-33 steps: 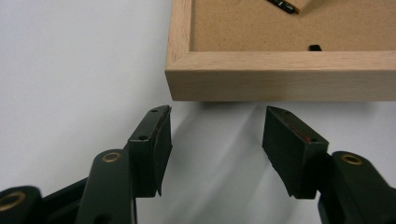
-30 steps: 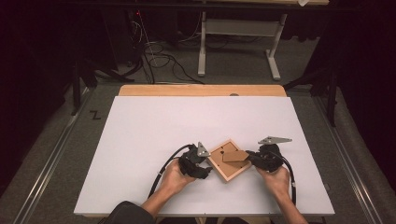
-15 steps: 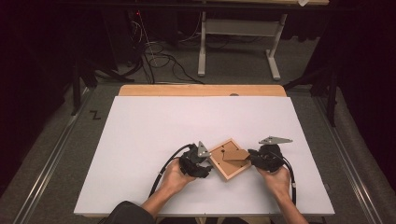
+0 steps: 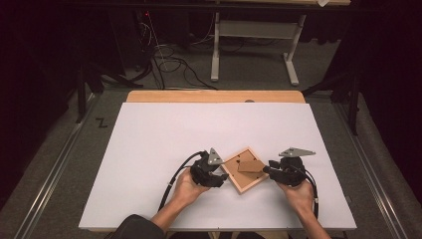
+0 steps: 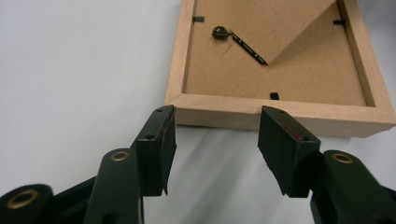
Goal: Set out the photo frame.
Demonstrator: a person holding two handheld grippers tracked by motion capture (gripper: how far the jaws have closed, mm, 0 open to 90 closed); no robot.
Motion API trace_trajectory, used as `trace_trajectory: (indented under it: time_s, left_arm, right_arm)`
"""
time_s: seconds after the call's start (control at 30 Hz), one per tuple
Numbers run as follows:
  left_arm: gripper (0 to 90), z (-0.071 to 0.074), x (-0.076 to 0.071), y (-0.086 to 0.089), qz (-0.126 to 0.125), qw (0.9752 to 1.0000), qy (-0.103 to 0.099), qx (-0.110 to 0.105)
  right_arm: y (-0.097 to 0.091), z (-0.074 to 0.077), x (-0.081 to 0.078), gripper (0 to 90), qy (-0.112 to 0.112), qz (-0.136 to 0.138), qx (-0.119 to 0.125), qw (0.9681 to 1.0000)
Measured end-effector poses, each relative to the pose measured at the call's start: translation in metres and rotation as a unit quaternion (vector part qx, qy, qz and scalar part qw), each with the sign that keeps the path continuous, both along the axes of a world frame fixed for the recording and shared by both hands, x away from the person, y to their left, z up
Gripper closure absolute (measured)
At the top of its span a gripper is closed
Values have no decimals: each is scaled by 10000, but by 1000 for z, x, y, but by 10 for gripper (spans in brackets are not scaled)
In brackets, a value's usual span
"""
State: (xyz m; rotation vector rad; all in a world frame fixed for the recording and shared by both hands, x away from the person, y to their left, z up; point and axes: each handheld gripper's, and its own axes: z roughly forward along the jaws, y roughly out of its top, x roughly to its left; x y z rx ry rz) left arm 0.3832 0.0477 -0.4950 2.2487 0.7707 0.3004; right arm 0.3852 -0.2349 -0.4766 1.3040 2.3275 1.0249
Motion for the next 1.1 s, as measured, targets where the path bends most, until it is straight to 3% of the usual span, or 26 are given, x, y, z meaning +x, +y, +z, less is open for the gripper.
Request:
trace_trajectory:
  time_s: [0.17, 0.5, 0.63, 0.8, 1.1]
  left_arm:
    - [458, -1, 0, 0, -7, 10000, 18, 39]
    - [446, -2, 0, 0, -10, 10000, -8, 88]
    - [443, -2, -1, -1, -11, 9999, -35, 152]
    - [442, -7, -2, -6, -84, 9992, -52, 386]
    - [443, -10, 1, -8, -36, 9993, -44, 373]
  right_arm:
    - [4, -4, 3, 698, 25, 82, -101, 9999]
    - [5, -7, 9, 812, 66, 73, 92, 9999]
    - [3, -8, 11, 818, 145, 69, 195, 9997]
    - [-1, -9, 13, 819, 234, 55, 339, 9991]
    - [-2, -9, 15, 820, 258, 41, 347, 9991]
